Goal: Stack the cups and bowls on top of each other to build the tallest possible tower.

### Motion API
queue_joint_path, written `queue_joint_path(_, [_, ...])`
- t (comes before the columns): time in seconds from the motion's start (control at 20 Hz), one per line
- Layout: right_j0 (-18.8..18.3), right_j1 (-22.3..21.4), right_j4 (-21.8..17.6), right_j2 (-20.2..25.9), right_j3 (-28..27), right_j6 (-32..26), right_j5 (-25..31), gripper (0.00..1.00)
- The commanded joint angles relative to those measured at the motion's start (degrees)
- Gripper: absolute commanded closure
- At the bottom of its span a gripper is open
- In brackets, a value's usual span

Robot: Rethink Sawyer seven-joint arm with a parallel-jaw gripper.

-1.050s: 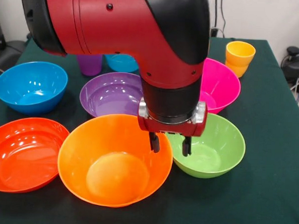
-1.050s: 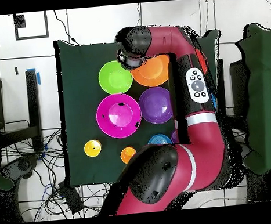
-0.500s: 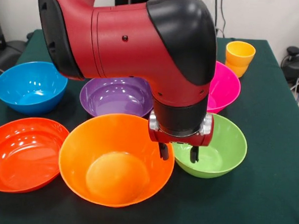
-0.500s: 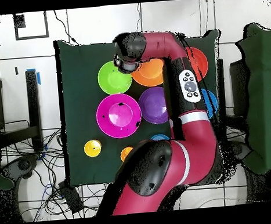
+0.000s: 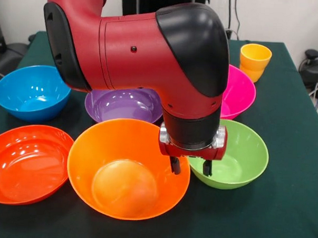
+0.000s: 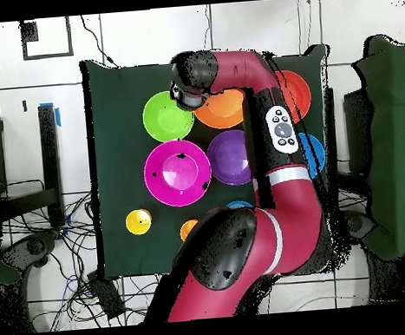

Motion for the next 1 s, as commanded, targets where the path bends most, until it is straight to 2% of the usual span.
queue_joint_path(0.05, [0.3, 3.4, -3.2, 1.8, -1.2, -18.2, -4.0, 0.0])
queue_joint_path(0.75, [-0.2, 3.2, -3.1, 2.3, -1.3, -19.3, -4.4, 0.0])
queue_joint_path(0.8, [-0.3, 3.2, -3.1, 2.5, -1.1, -19.6, -4.7, 1.0])
queue_joint_path(1.0, [-0.6, 3.0, -2.9, 2.8, -0.5, -20.0, -5.5, 1.0])
